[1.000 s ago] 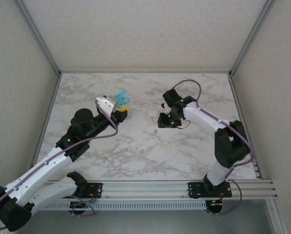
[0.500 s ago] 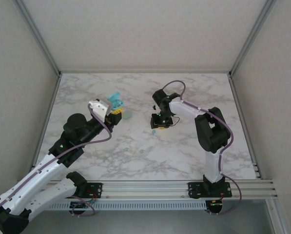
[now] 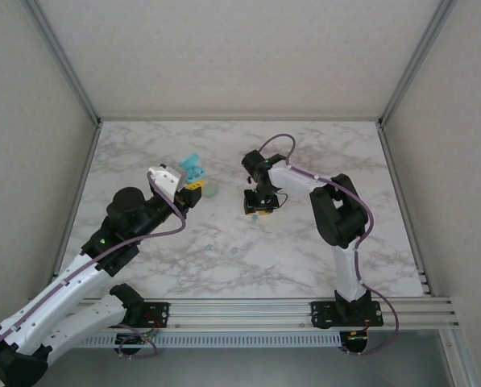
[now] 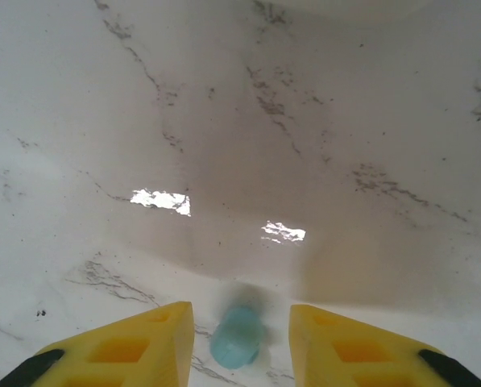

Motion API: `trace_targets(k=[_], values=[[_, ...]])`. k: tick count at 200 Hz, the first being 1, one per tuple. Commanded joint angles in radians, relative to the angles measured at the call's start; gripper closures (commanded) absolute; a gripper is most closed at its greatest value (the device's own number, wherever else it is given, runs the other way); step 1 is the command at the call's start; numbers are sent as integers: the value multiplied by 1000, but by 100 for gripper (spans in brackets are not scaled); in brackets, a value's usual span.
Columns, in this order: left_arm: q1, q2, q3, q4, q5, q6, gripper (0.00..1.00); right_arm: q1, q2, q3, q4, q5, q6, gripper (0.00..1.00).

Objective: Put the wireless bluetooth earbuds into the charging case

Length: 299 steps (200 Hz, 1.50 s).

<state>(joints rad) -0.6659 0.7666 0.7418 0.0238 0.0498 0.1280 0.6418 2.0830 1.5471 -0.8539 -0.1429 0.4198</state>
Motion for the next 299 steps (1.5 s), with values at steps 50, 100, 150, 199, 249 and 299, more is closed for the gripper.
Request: trace_targets(k=[50, 100, 150, 199, 249, 299], values=[[-3, -20, -5, 3, -7, 1, 90, 30, 50, 51, -65, 59, 12, 66], [-3, -17, -6, 6, -8, 2, 90, 45, 54, 57, -82, 86, 13, 69], [-3, -15, -10, 10, -5, -2, 90, 60, 71, 67, -99, 111, 9, 70], [-3, -12, -10, 11, -1, -4, 90, 64, 70, 57, -89, 126, 5, 74], [-4, -1, -10, 18, 2, -10, 90, 62, -51, 29, -78, 129, -4, 79], [-1, 32, -5, 43, 18, -12, 90, 2, -400, -55, 13, -132, 21, 81]])
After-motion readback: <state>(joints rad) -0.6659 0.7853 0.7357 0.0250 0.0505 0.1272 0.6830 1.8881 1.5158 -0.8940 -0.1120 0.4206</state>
